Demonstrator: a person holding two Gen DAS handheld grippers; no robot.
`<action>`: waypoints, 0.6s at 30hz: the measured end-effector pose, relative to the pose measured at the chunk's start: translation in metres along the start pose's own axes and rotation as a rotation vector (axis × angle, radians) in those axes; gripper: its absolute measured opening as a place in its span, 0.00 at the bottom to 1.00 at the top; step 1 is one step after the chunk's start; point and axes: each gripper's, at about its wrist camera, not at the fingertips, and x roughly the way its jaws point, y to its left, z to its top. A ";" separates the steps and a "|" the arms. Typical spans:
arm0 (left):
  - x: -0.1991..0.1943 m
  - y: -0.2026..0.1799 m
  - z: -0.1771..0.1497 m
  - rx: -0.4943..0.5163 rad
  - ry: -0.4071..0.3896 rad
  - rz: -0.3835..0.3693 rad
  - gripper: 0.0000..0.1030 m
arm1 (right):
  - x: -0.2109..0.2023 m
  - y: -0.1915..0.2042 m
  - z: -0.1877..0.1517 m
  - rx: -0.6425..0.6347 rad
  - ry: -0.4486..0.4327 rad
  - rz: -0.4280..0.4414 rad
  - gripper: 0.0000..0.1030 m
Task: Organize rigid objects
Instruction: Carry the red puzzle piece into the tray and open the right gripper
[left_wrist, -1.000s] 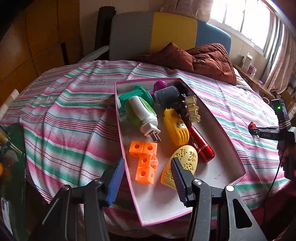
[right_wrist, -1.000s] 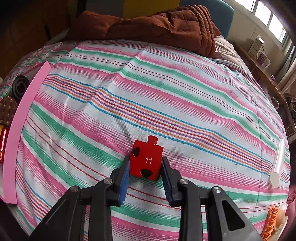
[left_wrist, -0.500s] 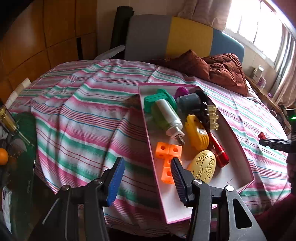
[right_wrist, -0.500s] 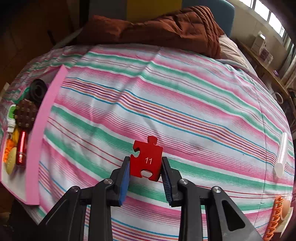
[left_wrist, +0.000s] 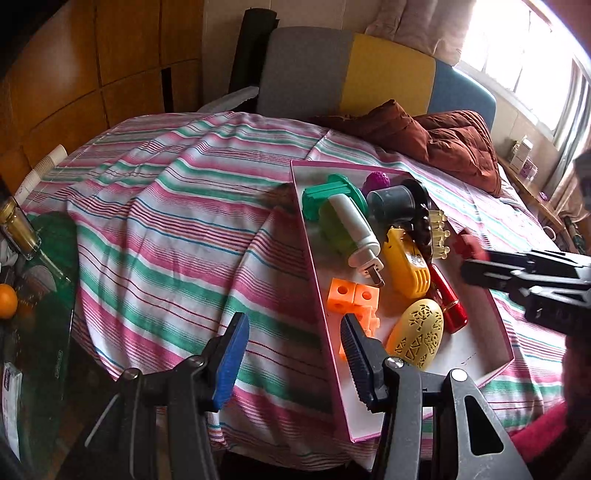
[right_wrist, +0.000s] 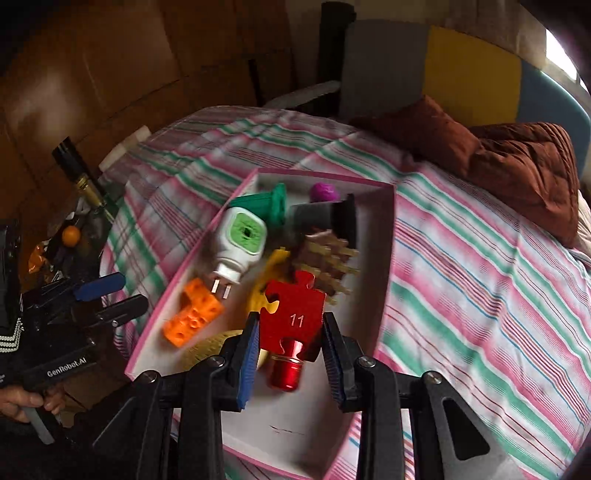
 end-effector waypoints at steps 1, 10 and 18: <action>0.000 0.001 -0.001 -0.001 0.002 0.000 0.51 | 0.007 0.009 0.002 -0.014 0.008 0.010 0.30; 0.006 0.008 -0.003 -0.021 0.022 -0.006 0.51 | 0.043 0.037 0.005 -0.049 0.063 0.013 0.33; 0.008 0.008 -0.005 -0.023 0.025 -0.009 0.51 | 0.045 0.033 0.004 -0.014 0.072 0.029 0.34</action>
